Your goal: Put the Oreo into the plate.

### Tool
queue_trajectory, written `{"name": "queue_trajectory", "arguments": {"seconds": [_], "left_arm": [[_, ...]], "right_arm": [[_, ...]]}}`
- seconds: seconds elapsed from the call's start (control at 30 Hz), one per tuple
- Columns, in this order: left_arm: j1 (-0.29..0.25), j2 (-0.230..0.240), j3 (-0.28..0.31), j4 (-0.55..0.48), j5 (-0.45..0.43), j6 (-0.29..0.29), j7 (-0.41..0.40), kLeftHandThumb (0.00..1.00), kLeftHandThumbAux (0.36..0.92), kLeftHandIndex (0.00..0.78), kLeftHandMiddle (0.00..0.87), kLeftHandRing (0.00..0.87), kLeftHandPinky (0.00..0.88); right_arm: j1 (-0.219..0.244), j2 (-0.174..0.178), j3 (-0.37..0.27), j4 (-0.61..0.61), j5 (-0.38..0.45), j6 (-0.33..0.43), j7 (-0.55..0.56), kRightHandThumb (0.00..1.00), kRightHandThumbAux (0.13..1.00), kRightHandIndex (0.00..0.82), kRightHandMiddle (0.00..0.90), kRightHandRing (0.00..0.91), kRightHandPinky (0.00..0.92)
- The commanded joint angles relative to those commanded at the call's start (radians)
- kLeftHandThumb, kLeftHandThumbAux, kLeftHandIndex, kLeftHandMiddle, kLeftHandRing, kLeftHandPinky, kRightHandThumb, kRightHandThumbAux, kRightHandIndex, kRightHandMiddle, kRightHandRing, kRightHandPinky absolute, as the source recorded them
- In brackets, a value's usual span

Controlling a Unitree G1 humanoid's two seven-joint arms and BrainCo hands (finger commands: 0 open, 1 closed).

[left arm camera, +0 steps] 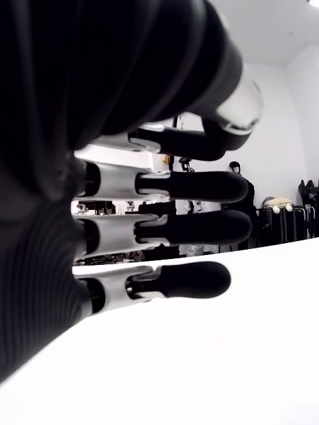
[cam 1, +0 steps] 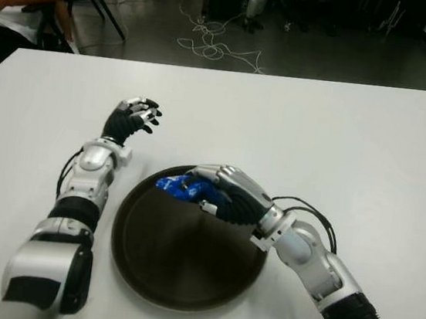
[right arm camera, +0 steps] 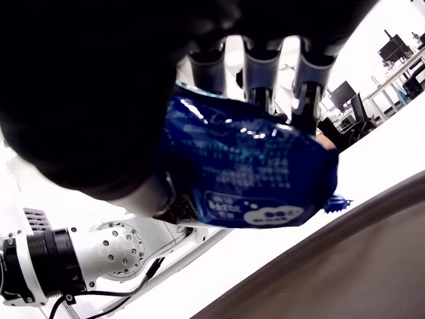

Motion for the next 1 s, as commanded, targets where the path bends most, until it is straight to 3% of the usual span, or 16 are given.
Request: {"name": "queue_trajectory", "arguments": {"seconds": [0.2,0.47,0.5,0.6,0.7,1.0], "left_arm": [[-0.001,0.001,-0.003,0.003,0.001,-0.003,0.000,0.833,0.673,0.419,0.465,0.500,0.552],[-0.001,0.000,-0.003,0.001,0.000,-0.003,-0.003,0.833,0.673,0.419,0.465,0.505,0.566],[-0.001,0.000,-0.004,0.001,0.000,-0.003,-0.004,0.833,0.673,0.419,0.465,0.505,0.567],[0.002,-0.002,-0.002,-0.003,-0.002,-0.004,-0.003,0.833,0.673,0.418,0.465,0.502,0.553],[0.003,-0.004,0.000,-0.004,-0.004,-0.004,-0.002,0.832,0.673,0.418,0.465,0.499,0.544],[0.002,-0.006,0.001,-0.007,-0.008,0.004,-0.002,0.833,0.673,0.419,0.463,0.500,0.553]], "right_arm": [[-0.002,0.014,-0.012,0.031,0.036,-0.037,0.007,0.691,0.739,0.417,0.520,0.530,0.502],[0.004,0.008,-0.015,0.023,0.052,-0.018,0.054,0.675,0.747,0.396,0.232,0.229,0.192],[0.005,0.007,-0.016,0.021,0.052,-0.015,0.059,0.466,0.793,0.278,0.196,0.191,0.153],[0.009,0.004,-0.015,0.013,0.057,0.002,0.084,0.155,0.813,0.115,0.128,0.125,0.093],[0.010,-0.002,-0.015,-0.005,0.053,0.023,0.105,0.050,0.798,0.054,0.095,0.091,0.067],[0.002,-0.024,-0.008,-0.044,-0.007,0.101,0.138,0.001,0.721,0.002,0.035,0.030,0.023]]}}
